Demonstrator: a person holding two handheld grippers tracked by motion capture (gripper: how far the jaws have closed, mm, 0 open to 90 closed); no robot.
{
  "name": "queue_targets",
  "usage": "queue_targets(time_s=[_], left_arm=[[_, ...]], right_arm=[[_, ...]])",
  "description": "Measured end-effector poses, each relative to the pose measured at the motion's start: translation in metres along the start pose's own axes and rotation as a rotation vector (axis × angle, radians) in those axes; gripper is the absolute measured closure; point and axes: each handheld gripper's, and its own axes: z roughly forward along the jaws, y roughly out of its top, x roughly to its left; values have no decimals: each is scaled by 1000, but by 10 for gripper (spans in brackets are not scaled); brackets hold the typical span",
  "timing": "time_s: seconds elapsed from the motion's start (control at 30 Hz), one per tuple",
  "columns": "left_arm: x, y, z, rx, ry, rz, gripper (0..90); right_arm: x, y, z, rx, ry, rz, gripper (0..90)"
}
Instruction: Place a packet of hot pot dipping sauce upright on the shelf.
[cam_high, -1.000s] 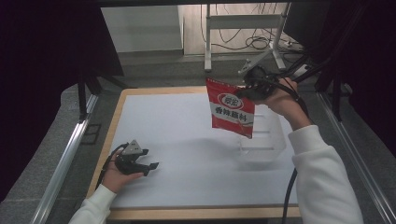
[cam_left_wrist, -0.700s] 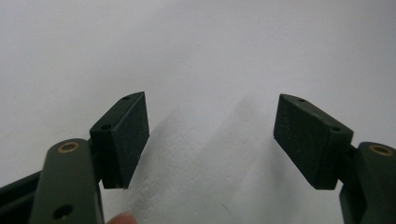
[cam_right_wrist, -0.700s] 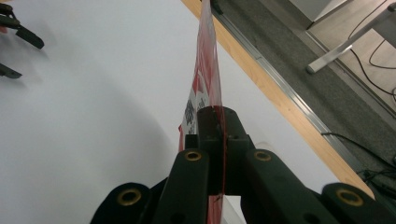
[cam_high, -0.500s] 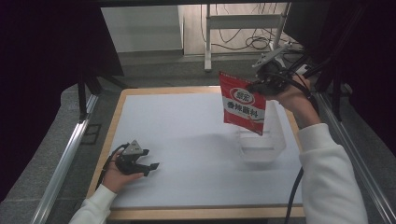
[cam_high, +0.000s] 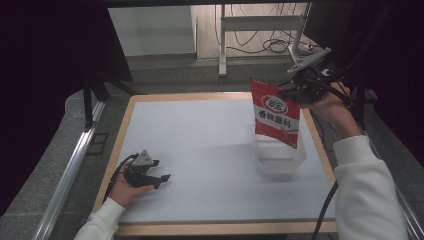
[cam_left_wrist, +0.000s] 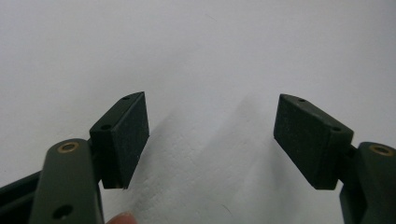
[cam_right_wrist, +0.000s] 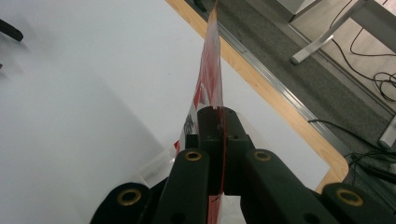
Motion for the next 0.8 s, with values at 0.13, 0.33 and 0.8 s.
queue_targets(time_s=[0.13,0.33,0.8], left_arm=[[0,0,1,3,1,1,264],[-1,0,2,10,3,-1,264],[-1,-1,4,23,10,-2,261]], right_arm=[[-8,-5,-3,-6,10,-4,892],[-16,-13,2,-10,37,-19,892],[-27,-30,29,-35,94,-69,891]])
